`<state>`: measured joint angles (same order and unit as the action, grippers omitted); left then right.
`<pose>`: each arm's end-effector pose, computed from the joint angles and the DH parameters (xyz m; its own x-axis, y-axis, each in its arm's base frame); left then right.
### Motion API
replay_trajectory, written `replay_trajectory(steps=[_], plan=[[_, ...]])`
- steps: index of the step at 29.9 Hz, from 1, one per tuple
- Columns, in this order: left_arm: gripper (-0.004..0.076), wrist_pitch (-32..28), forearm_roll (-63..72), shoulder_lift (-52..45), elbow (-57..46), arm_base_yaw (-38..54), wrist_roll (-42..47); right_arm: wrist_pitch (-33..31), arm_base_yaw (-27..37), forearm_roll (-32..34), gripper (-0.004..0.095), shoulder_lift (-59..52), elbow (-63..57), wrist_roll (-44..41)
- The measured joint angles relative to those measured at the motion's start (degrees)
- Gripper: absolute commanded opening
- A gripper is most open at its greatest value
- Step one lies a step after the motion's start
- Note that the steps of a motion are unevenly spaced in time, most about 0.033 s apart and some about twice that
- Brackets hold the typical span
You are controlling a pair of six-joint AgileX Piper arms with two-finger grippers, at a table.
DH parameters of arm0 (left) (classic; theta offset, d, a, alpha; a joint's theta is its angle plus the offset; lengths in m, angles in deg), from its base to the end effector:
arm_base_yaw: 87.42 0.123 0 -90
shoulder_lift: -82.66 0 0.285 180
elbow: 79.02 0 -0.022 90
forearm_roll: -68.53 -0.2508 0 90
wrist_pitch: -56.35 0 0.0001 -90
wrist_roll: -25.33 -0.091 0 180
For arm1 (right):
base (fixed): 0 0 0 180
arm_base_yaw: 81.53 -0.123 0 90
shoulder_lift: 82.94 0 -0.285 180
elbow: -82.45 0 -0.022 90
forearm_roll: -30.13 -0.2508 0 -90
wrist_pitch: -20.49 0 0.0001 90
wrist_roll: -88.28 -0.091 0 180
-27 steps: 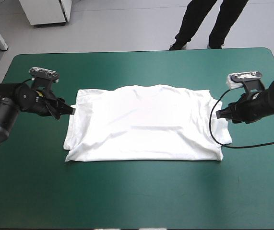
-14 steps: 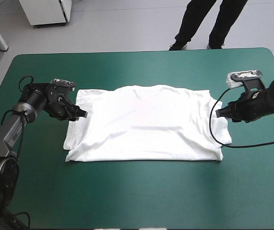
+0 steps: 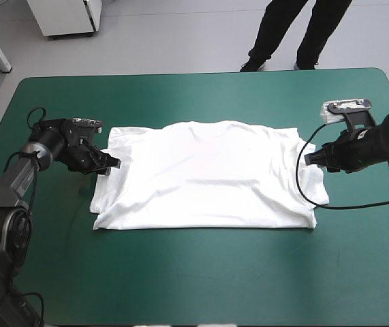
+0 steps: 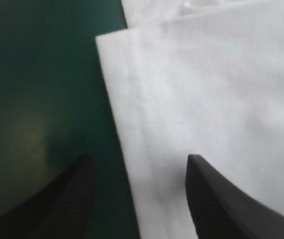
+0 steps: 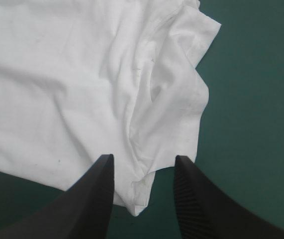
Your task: Fold the cloth
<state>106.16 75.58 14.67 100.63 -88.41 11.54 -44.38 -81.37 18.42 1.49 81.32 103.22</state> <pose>0.3749 -0.0150 0.2260 -0.9310 0.1758 -0.3200 0.1981 0.9794 -0.0383 0.2654 0.0160 0.3705 -0.8374 -0.1668 -0.5205 -0.2369 0.9690 0.0706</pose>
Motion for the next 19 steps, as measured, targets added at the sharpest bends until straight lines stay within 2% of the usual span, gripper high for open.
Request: replay_trajectory(steps=[4, 6, 11, 13, 19], plan=[[0.0405, 1.5, 2.8, 1.8, 0.3, 0.0, -1.7, 0.0, 0.0, -1.0, 0.0378, 0.0, 0.0, 0.0], [0.0372, 1.8, 3.4, 2.2, 0.7, 0.0, -1.9, 0.0, 0.0, -1.0, 0.0378, 0.0, 0.0, 0.0], [0.0081, 2.0, 3.9, 2.9, 1.2, 0.3, -2.1, 0.0, 0.0, -1.0, 0.0378, 0.0, 0.0, 0.0], [-0.0008, 1.9, 4.1, 3.0, 1.3, 0.5, -2.1, 0.0, 0.0, -1.0, 0.0378, 0.0, 0.0, 0.0], [-0.0022, 5.0, 5.8, 3.5, 3.0, 0.4, -2.1, -0.1, 0.0, -1.2, 0.0378, 0.0, 0.0, 0.0]])
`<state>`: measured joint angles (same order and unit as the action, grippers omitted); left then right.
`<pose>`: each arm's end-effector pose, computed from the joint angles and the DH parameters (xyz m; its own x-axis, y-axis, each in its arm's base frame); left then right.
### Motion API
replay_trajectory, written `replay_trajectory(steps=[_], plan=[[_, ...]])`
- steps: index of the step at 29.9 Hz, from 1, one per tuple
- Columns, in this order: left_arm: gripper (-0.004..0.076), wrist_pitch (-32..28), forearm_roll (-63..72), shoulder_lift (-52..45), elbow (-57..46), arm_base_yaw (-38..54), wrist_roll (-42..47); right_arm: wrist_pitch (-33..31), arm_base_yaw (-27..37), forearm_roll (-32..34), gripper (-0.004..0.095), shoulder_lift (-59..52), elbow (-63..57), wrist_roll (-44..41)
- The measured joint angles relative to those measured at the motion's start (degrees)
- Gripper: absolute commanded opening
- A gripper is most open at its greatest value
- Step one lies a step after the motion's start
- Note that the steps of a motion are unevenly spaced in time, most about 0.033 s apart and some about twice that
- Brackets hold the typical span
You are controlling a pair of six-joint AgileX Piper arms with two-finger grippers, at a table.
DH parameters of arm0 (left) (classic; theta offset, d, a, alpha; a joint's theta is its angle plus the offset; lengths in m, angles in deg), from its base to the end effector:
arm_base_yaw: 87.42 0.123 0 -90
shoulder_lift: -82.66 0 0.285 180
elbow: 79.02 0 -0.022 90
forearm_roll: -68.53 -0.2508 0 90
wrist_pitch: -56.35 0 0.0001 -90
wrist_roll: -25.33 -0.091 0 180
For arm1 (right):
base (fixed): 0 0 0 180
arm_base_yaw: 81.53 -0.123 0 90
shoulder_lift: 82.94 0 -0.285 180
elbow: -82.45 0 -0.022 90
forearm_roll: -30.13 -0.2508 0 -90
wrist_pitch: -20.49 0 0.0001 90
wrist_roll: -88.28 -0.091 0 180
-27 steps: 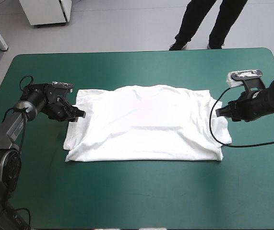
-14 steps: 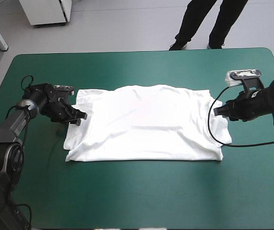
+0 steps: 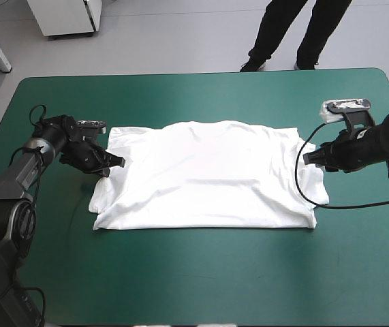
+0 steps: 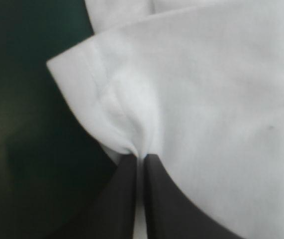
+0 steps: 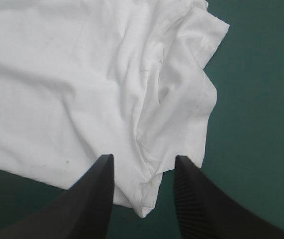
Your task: Fold the cloth
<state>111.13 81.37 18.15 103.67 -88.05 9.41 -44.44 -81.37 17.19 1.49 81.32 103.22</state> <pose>0.3824 -0.0207 0.2162 -0.9557 0.1547 -0.2502 0.1942 0.9707 -0.1417 0.2653 0.0177 0.3708 -0.8376 -0.1572 -0.5231 -0.2386 0.9668 0.0915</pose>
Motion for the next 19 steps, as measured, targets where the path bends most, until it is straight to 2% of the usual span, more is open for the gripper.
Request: replay_trajectory(steps=[11, 19], plan=[[-0.0022, 10.5, 1.9, -4.3, 10.2, -6.5, 0.3, 0.0, 0.0, -1.3, 0.0378, 0.0, 0.0, 0.2], [-0.0022, 12.3, 2.0, -4.3, 11.9, -10.1, 0.9, -0.9, 0.0, -1.6, 0.0378, 0.0, 0.0, 0.2]])
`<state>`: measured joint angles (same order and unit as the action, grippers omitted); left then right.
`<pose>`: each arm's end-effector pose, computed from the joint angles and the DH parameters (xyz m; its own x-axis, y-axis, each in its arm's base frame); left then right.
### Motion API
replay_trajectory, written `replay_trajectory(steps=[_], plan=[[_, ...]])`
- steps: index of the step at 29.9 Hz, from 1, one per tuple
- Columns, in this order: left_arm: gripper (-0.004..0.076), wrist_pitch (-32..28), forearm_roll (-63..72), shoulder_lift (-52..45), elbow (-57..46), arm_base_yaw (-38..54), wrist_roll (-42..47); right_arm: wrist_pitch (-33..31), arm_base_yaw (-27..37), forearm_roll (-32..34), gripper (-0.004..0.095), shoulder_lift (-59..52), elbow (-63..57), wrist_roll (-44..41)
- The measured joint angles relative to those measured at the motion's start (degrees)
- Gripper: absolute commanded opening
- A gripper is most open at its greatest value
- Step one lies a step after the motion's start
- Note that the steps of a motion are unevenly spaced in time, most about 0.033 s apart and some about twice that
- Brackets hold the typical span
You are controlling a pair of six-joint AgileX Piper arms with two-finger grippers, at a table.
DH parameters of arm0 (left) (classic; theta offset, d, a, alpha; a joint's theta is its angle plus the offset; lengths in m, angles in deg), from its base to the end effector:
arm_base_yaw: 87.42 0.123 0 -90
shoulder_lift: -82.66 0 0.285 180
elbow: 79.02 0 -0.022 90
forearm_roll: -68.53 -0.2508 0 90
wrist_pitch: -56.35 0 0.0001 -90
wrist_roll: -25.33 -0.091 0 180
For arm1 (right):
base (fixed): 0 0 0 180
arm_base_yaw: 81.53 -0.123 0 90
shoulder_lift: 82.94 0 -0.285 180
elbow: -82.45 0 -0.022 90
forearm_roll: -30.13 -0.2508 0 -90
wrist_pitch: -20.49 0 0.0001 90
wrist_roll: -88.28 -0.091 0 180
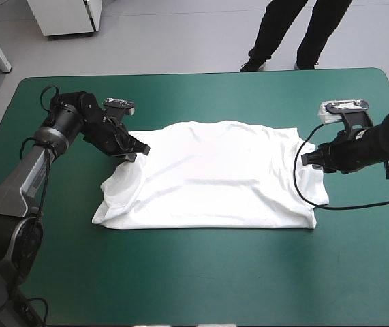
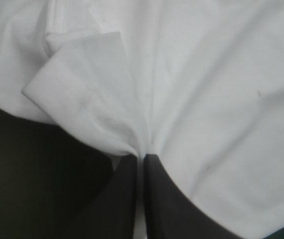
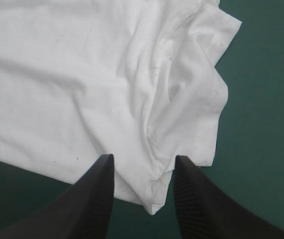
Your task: Fold the cloth
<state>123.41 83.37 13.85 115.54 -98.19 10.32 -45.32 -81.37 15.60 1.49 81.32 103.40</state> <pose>0.3697 -0.0922 0.2970 -0.8880 0.3256 -0.3247 0.3950 0.9016 -0.1763 0.2640 0.0201 0.3707 -0.8437 -0.1509 -0.5152 -0.2453 0.9620 0.1199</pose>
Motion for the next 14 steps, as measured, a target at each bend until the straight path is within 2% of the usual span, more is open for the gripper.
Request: replay_trajectory(steps=[14], plan=[[-0.0022, -1.0, -0.7, 8.2, 0.0, -1.0, 0.4, -1.4, 0.0, -0.2, 0.0378, 0.0, 0.0, 0.0]])
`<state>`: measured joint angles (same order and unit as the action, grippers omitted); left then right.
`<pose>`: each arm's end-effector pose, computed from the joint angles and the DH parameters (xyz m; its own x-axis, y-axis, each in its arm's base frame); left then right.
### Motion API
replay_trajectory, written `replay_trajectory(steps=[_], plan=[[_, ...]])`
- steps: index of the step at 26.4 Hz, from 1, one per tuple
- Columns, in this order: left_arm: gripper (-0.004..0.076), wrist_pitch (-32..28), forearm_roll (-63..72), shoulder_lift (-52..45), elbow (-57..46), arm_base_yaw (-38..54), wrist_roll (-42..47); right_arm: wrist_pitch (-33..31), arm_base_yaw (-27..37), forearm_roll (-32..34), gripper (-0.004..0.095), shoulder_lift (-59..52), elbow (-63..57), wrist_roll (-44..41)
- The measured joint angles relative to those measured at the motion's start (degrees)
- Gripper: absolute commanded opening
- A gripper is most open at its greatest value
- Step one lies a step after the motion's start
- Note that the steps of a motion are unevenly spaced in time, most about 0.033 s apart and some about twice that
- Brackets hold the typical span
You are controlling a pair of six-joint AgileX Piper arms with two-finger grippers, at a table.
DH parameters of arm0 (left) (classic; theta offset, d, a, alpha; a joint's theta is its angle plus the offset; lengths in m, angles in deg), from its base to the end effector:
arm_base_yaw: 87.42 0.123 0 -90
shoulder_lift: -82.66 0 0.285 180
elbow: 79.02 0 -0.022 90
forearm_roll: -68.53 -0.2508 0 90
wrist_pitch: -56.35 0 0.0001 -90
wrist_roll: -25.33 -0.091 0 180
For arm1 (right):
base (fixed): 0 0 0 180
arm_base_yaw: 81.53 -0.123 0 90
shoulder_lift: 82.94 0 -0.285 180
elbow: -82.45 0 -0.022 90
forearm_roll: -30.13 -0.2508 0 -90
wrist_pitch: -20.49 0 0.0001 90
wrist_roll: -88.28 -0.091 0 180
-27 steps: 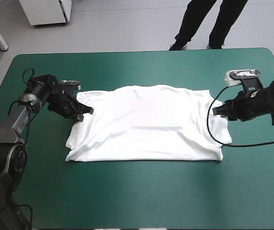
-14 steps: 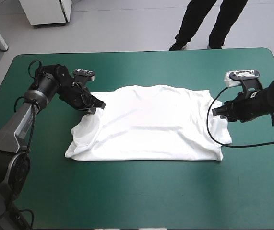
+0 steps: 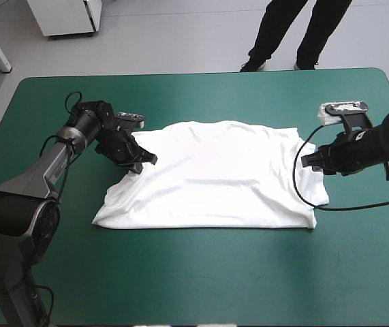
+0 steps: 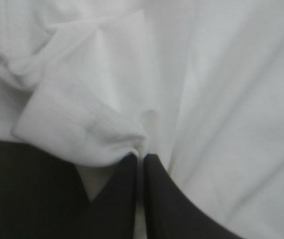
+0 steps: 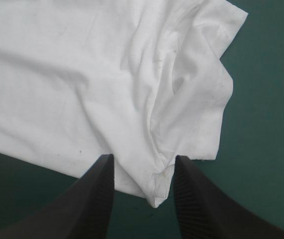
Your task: Fold the cloth
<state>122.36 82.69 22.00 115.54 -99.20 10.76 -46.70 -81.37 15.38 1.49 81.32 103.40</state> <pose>0.3902 -0.1022 0.2413 -0.9175 0.3422 -0.2028 0.3799 0.9050 -0.1917 0.2621 0.0206 0.3698 -0.8545 -0.1546 -0.4959 -0.2485 0.9600 0.1289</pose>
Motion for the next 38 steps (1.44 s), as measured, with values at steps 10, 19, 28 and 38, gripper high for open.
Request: replay_trajectory(steps=[10, 19, 28, 38], plan=[[0.0104, 2.3, -1.6, -0.9, 0.0, 0.0, 0.1, 0.2, -2.9, 2.7, 0.0408, 0.0, 0.0, 1.7], [0.0278, 4.0, -3.5, -8.4, 0.9, 0.0, 0.2, 0.9, -2.9, 3.0, 0.0605, 2.6, 0.0, 1.7], [0.0278, 5.0, -3.9, -20.8, 1.1, 0.0, 0.4, 5.1, -2.7, 9.5, 0.0605, 14.9, 0.1, 0.5], [0.0278, 5.7, -3.6, -25.6, 1.1, 0.0, 0.4, 7.1, -2.1, 10.2, 0.0606, 26.0, 5.2, 0.2]])
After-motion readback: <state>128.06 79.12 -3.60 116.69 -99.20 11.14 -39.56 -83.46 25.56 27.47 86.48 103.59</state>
